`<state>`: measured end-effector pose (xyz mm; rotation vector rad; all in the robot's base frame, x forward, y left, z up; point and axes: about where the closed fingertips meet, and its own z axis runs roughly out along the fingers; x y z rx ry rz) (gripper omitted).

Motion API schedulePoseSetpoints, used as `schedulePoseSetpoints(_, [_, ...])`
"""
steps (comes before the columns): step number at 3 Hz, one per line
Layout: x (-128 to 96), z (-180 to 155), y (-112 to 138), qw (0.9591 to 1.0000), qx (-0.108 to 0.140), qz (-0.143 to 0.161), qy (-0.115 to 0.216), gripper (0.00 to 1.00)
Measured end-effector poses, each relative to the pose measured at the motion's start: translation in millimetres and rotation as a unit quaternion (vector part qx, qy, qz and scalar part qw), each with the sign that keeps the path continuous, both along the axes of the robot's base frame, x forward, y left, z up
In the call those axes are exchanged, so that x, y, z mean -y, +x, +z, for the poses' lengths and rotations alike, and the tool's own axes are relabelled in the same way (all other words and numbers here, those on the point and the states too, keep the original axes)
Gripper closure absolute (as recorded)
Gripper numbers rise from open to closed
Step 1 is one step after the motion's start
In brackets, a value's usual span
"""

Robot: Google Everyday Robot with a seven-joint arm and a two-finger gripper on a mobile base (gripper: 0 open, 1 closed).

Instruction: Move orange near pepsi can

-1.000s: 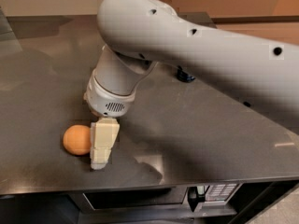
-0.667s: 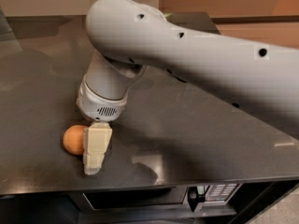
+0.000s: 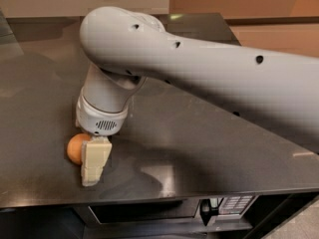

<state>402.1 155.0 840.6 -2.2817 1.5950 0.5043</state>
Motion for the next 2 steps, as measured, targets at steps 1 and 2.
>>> schedulePoseSetpoints(1, [0.1,-3.1,1.3,1.0000,-0.001,-0.001,-0.003,0.41])
schedulePoseSetpoints(2, [5.2,-2.0,6.3,0.9999,-0.006,-0.007,-0.003,0.64])
